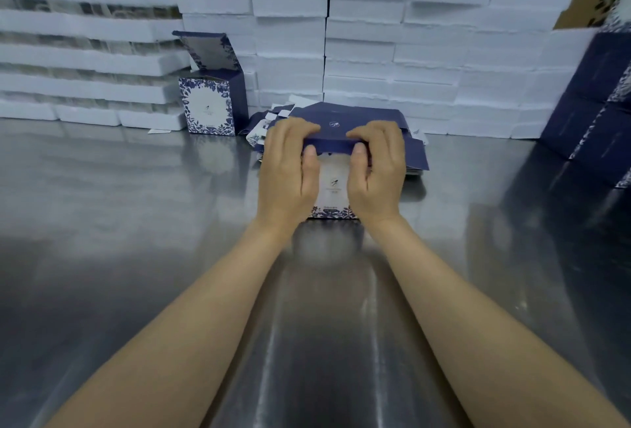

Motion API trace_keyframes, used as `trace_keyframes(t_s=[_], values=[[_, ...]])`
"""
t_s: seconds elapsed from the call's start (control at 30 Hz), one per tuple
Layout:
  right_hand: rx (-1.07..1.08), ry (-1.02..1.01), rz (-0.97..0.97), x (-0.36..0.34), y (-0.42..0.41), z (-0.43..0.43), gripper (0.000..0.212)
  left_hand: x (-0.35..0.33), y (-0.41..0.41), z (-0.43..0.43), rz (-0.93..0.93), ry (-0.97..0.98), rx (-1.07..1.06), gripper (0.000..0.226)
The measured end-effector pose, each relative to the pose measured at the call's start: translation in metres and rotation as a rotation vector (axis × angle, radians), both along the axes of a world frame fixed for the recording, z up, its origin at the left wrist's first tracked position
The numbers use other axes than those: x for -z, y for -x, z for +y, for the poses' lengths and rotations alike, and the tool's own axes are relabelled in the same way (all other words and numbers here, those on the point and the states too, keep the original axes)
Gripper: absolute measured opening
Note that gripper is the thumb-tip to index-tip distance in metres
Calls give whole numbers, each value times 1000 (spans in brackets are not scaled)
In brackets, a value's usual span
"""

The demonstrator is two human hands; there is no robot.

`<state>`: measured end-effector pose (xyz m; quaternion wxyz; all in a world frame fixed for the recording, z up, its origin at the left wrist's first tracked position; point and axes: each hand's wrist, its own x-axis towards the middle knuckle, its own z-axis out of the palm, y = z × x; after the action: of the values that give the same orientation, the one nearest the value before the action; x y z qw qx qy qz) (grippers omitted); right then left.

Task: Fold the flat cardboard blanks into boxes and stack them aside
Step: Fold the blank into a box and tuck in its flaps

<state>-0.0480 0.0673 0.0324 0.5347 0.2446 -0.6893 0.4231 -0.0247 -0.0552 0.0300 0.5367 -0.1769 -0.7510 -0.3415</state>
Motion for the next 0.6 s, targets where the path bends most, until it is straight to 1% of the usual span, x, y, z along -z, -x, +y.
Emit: trace_keyframes(t_s=[0.03, 0.2, 0.23, 0.3, 0.37, 0.47, 0.5, 0.6], values=[[-10, 15, -22, 3, 1, 2, 29, 6, 1, -2, -38, -13, 22, 36], [-106, 54, -150, 13, 3, 10, 42, 22, 9, -9, -263, -113, 152, 63], [-118, 53, -170, 14, 4, 10, 44, 22, 10, -8, -303, -127, 185, 66], [-101, 72, -187, 14, 6, 11, 45, 22, 11, -6, -325, -185, 223, 68], [-57, 78, -182, 13, 6, 11, 44, 20, 12, -7, -284, -230, 229, 61], [6, 50, -161, 14, 6, 11, 34, 17, 13, -10, -196, -176, 169, 33], [24, 41, -159, 14, 7, 11, 29, 17, 14, -10, -187, -175, 162, 27], [58, 10, -149, 14, 8, 11, 23, 15, 13, -3, -195, -208, 183, 20]])
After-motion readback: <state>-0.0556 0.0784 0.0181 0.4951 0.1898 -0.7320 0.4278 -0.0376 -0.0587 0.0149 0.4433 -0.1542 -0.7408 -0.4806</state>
